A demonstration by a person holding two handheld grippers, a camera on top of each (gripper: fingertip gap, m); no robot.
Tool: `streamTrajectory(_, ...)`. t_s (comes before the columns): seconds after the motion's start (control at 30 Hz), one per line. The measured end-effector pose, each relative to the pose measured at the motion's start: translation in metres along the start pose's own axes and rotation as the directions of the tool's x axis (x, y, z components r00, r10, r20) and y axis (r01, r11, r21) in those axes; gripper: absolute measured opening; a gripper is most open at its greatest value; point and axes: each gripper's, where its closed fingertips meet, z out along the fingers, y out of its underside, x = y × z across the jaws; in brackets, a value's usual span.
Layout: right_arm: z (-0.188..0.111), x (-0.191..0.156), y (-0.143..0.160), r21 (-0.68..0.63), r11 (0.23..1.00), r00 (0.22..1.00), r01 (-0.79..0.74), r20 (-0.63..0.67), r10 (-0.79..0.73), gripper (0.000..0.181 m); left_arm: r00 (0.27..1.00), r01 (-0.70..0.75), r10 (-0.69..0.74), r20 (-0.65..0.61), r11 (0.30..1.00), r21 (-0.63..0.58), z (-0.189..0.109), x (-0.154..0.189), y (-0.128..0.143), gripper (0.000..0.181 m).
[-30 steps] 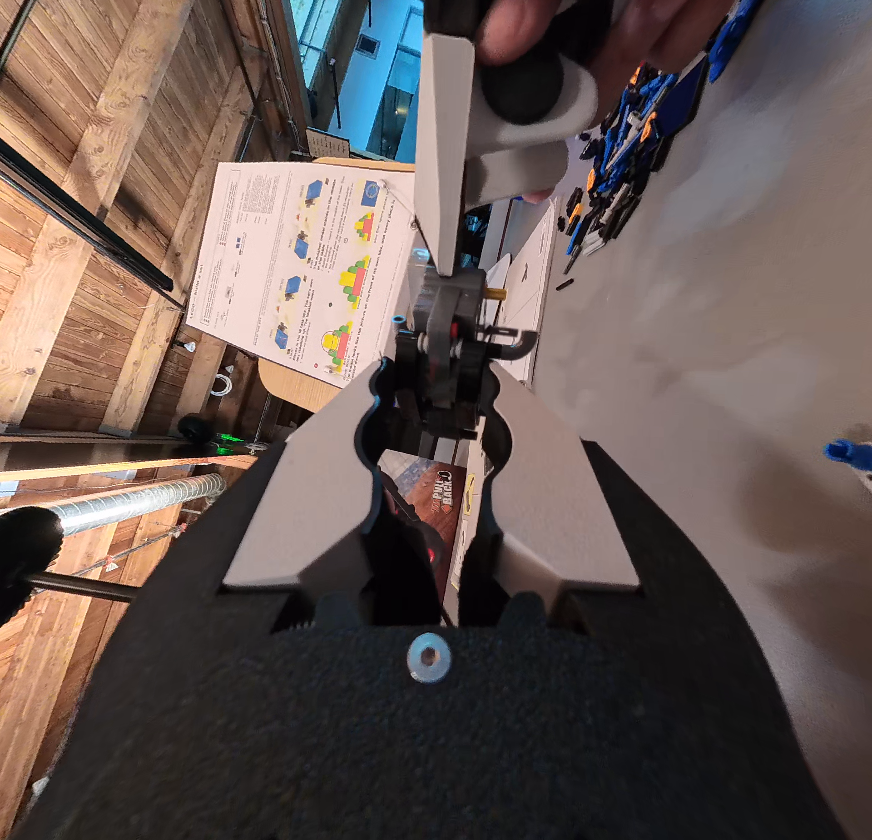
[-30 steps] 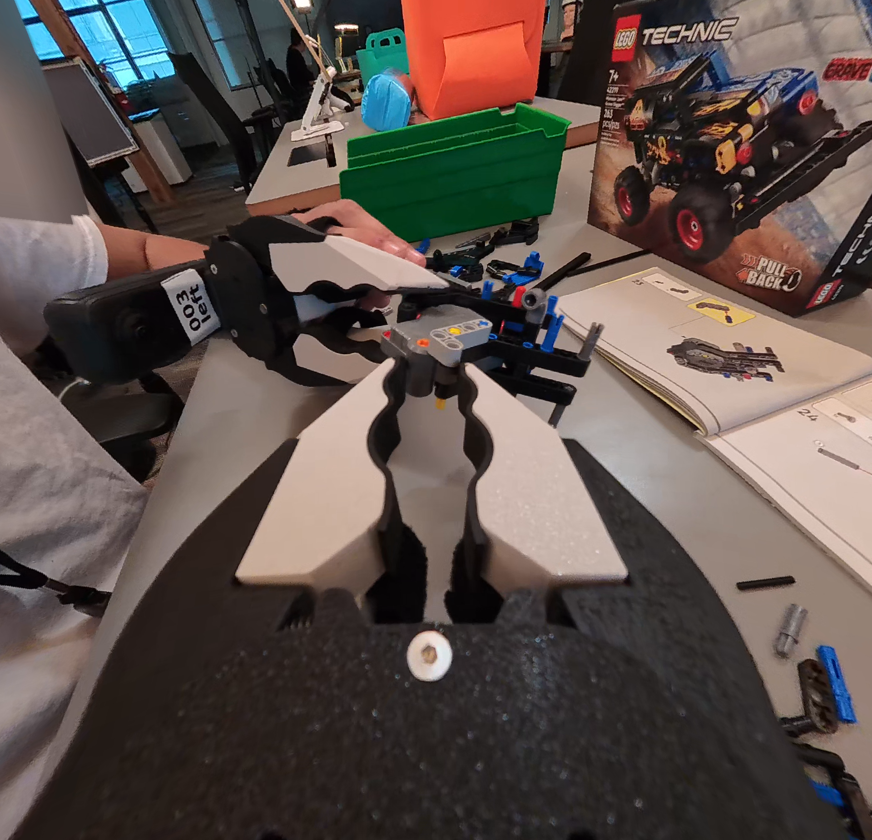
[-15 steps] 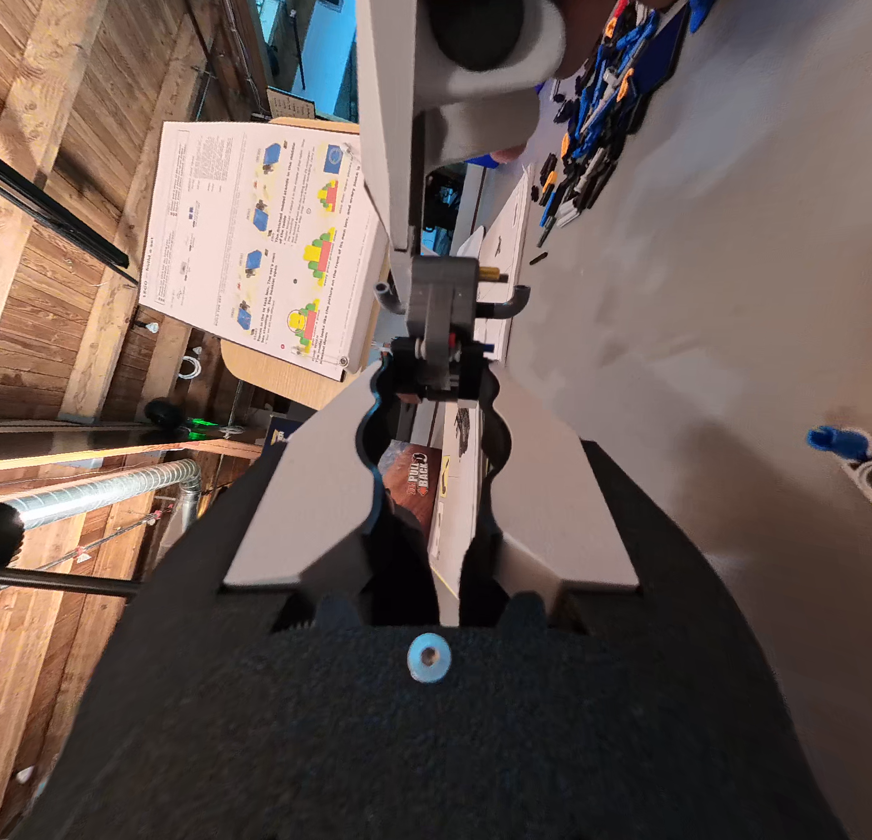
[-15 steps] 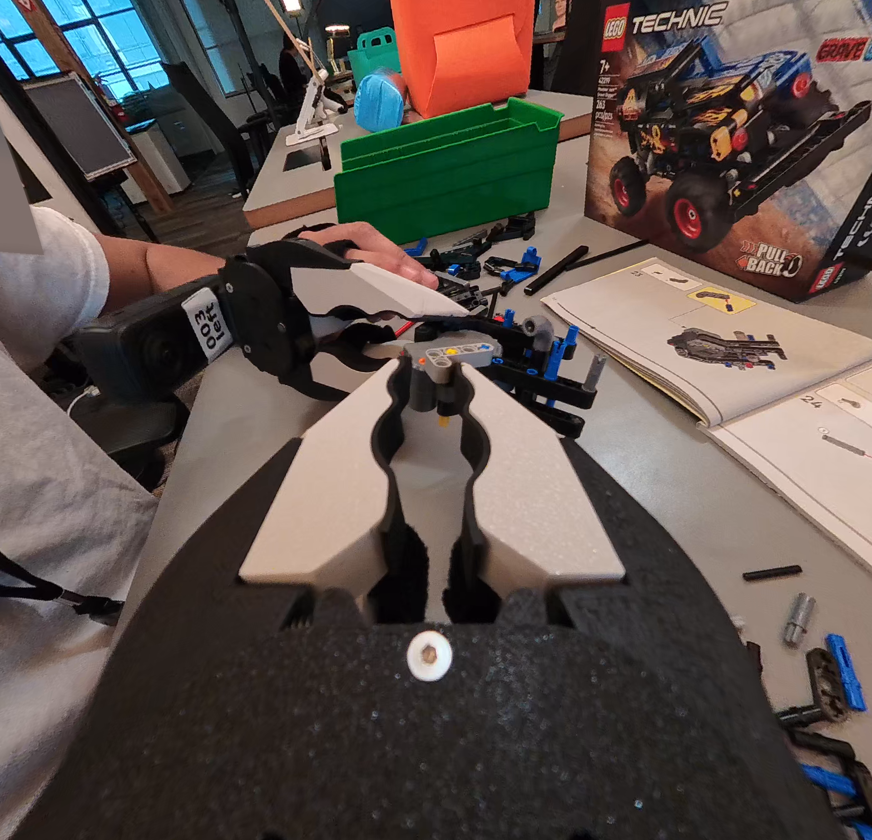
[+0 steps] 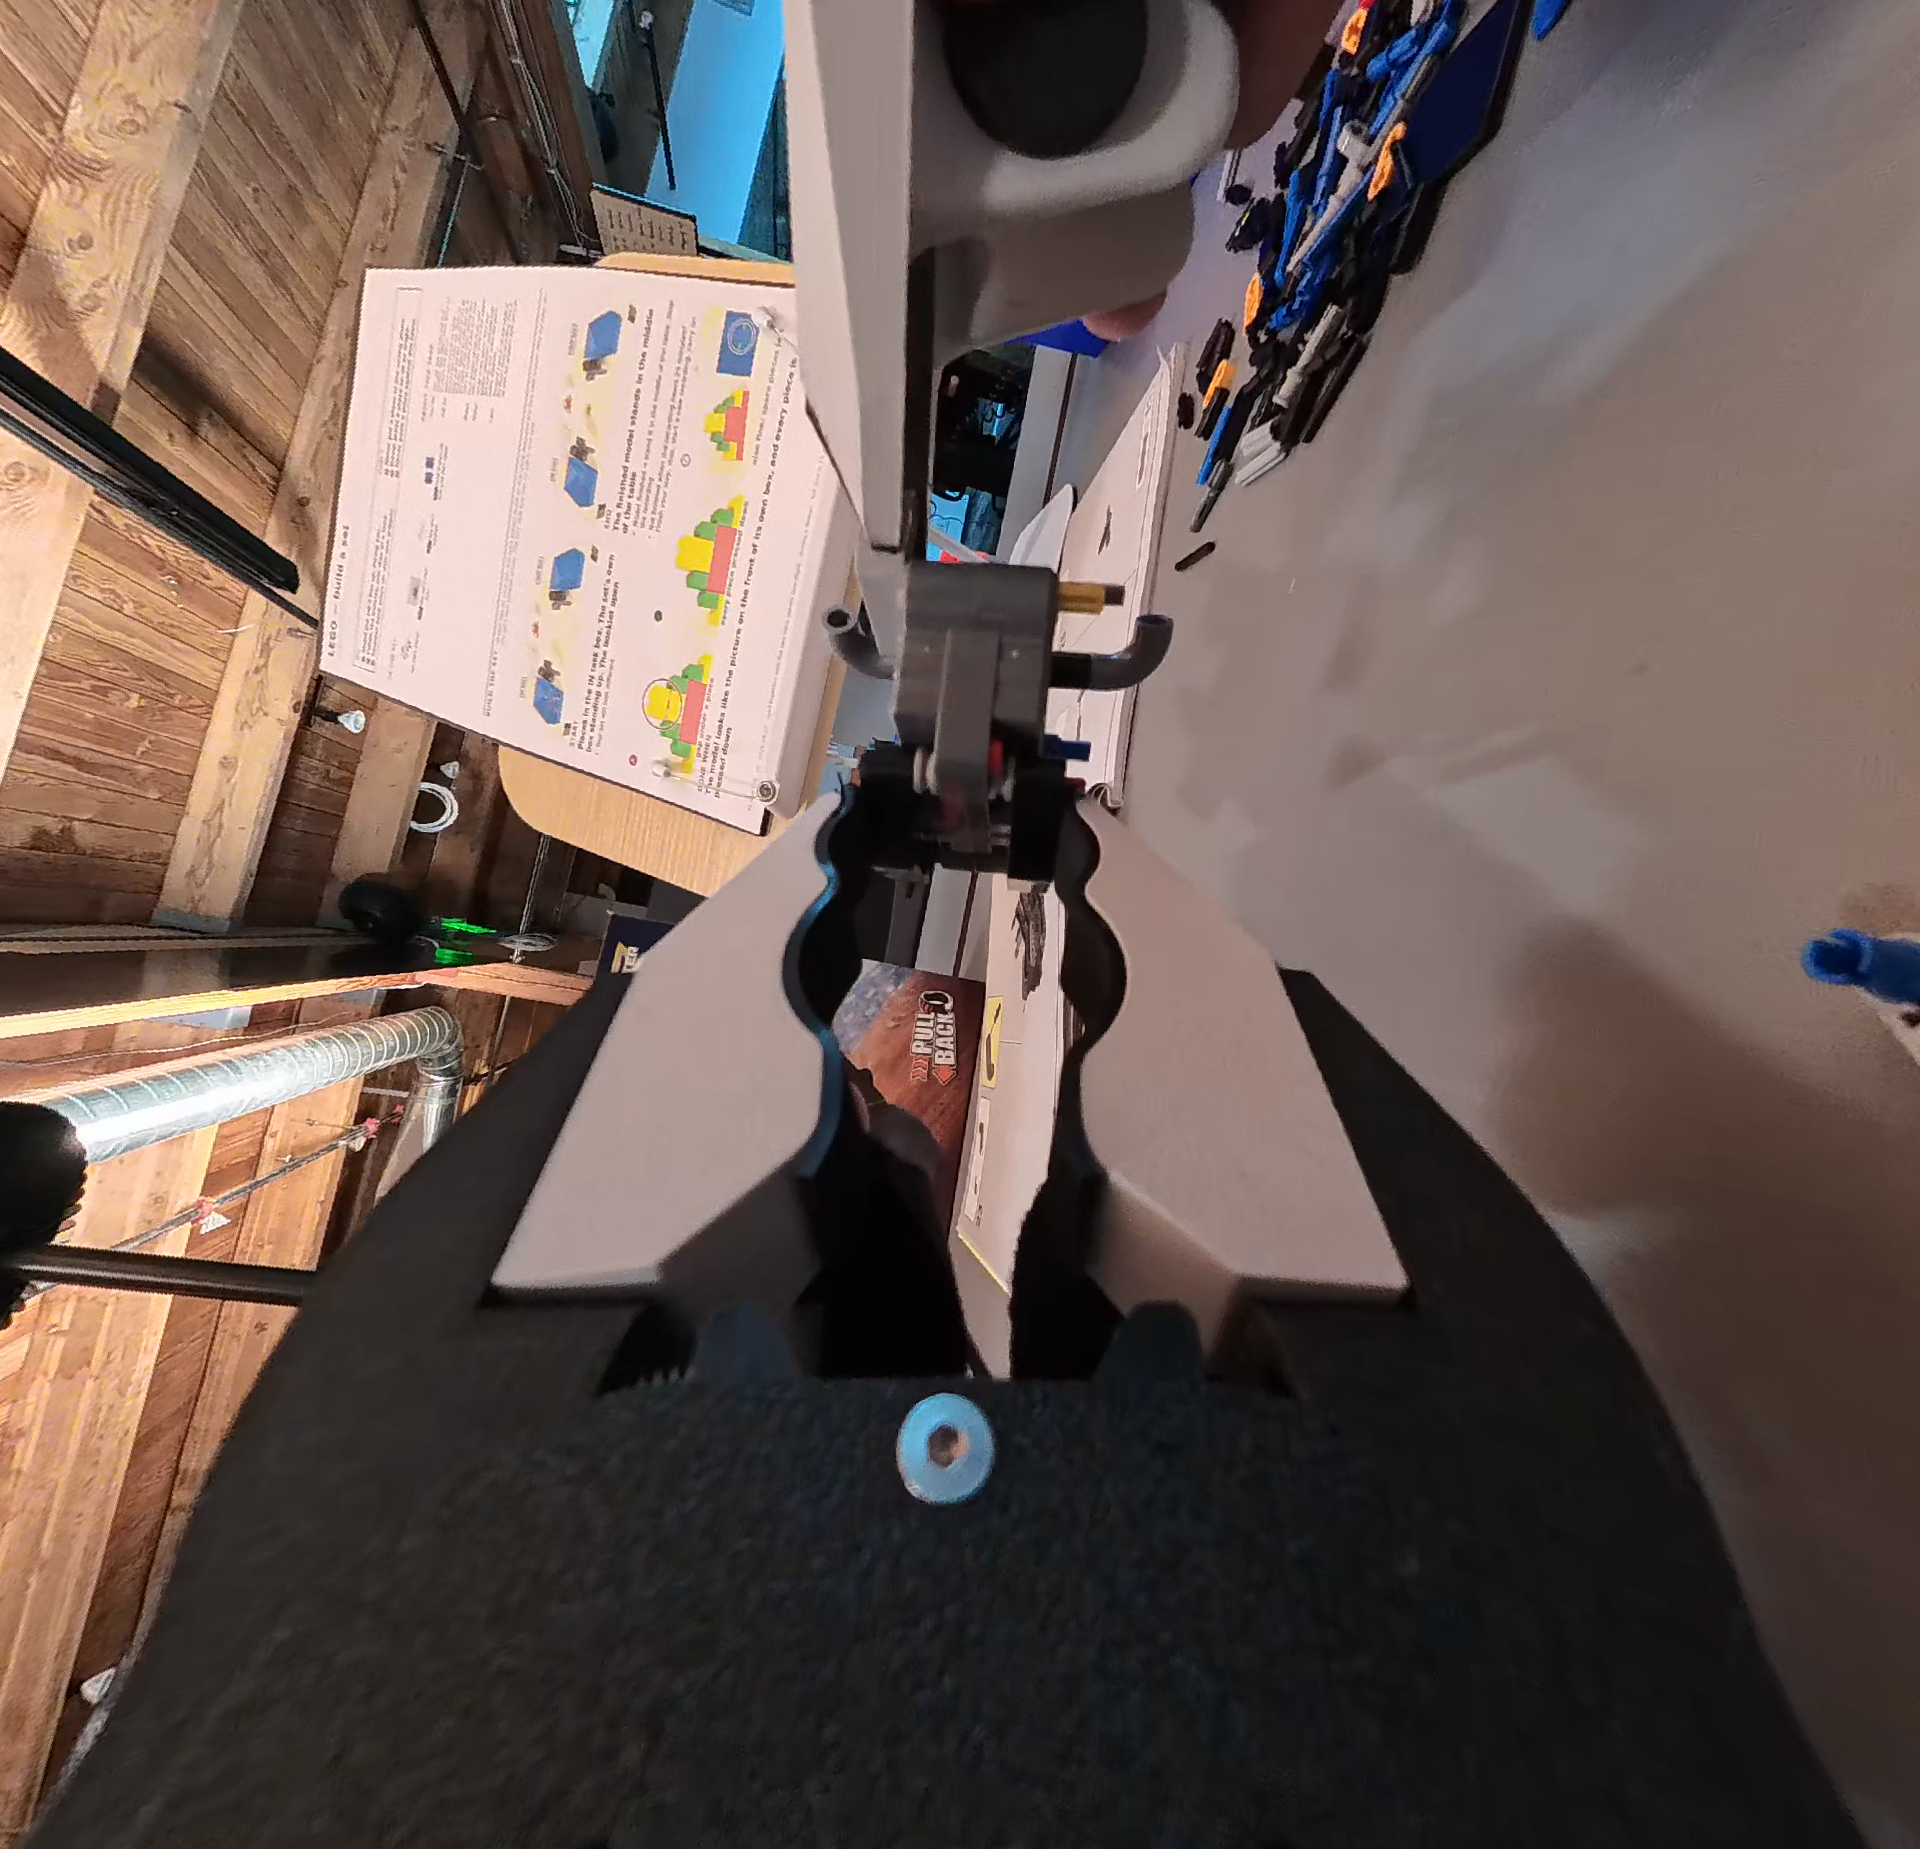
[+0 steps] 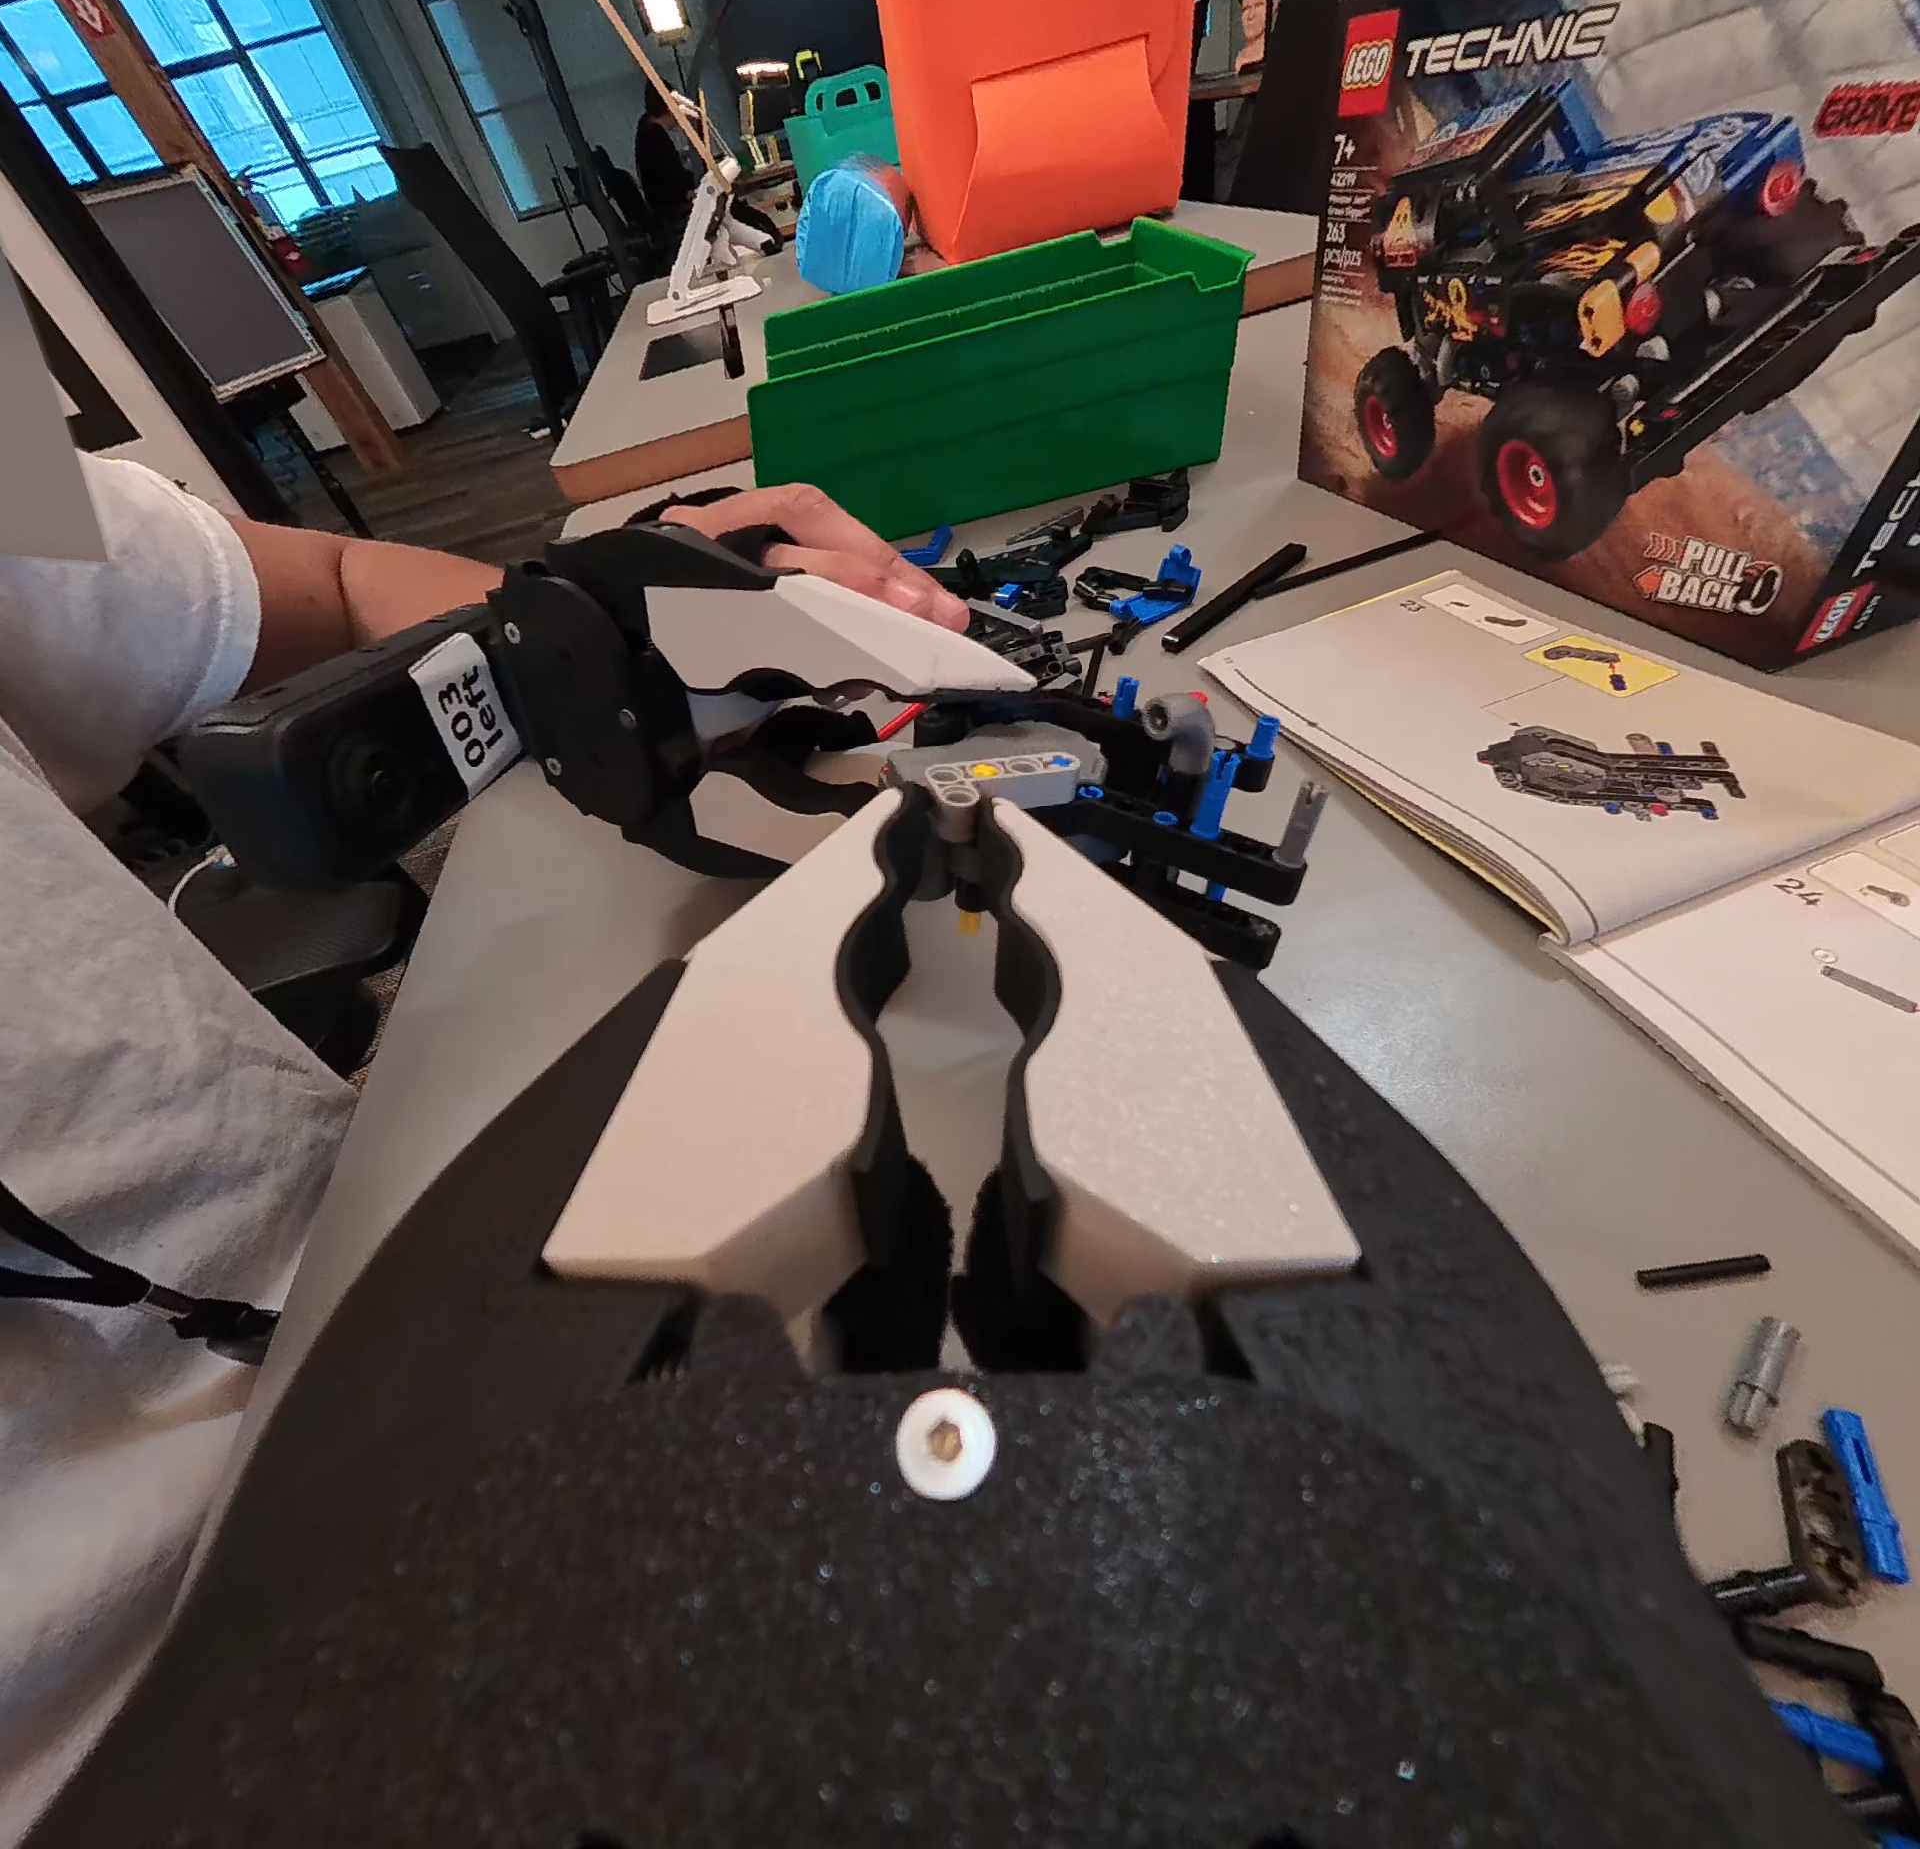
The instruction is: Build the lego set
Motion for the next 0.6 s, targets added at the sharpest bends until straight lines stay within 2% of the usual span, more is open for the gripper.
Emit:
streamTrajectory(0.33,-0.001,-0.005,-0.001,0.002,1.000,0.999,-0.013,0.043,0.012,0.007,0.999,-0.048,0.048,0.001,0.998,0.038,-0.003,0.004,-0.009,0.035)
streamTrajectory(0.6,0.007,-0.010,0.002,-0.012,0.999,0.998,-0.047,0.044,0.047,0.006,0.999,-0.025,0.027,-0.045,0.999,0.031,0.000,0.016,-0.010,0.038)
